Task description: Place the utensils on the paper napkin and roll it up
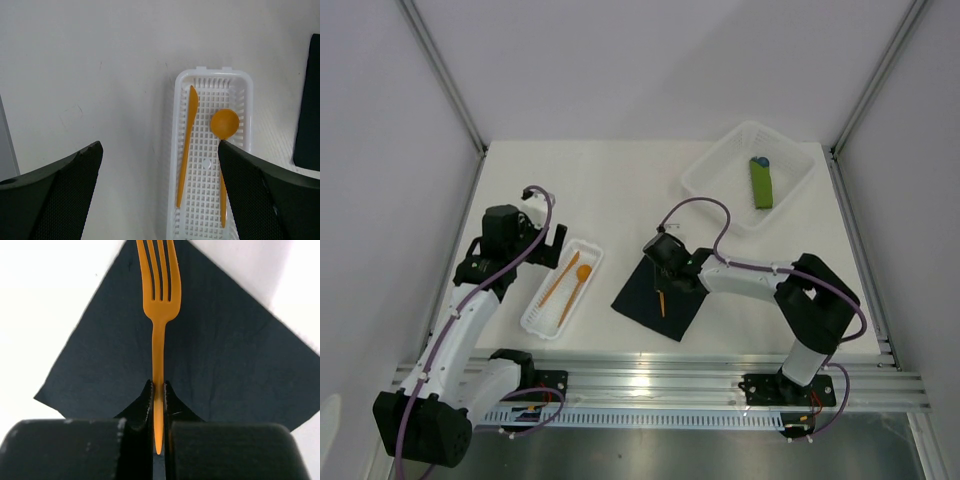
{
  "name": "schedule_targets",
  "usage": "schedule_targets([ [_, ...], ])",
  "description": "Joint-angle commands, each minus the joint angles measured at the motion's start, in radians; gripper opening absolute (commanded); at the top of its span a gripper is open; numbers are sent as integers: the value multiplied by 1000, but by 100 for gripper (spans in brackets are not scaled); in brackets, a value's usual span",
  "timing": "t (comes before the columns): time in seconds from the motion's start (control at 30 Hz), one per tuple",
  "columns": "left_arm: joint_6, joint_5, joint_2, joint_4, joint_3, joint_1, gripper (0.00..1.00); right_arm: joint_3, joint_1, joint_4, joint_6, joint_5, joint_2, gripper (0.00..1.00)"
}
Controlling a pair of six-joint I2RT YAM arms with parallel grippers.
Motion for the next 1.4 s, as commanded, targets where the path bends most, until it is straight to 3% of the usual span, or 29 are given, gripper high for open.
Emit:
schedule_targets([
  [0.0, 14, 12, -3, 50, 17, 11, 100, 51, 3, 5, 6, -25, 32, 0],
  [0.87, 8, 36, -1, 30, 12, 14, 99, 105, 0, -44, -34, -20, 125, 0],
  [1.37, 11, 38, -1, 32, 8, 16, 99, 171, 39, -156, -46, 28, 55, 0],
])
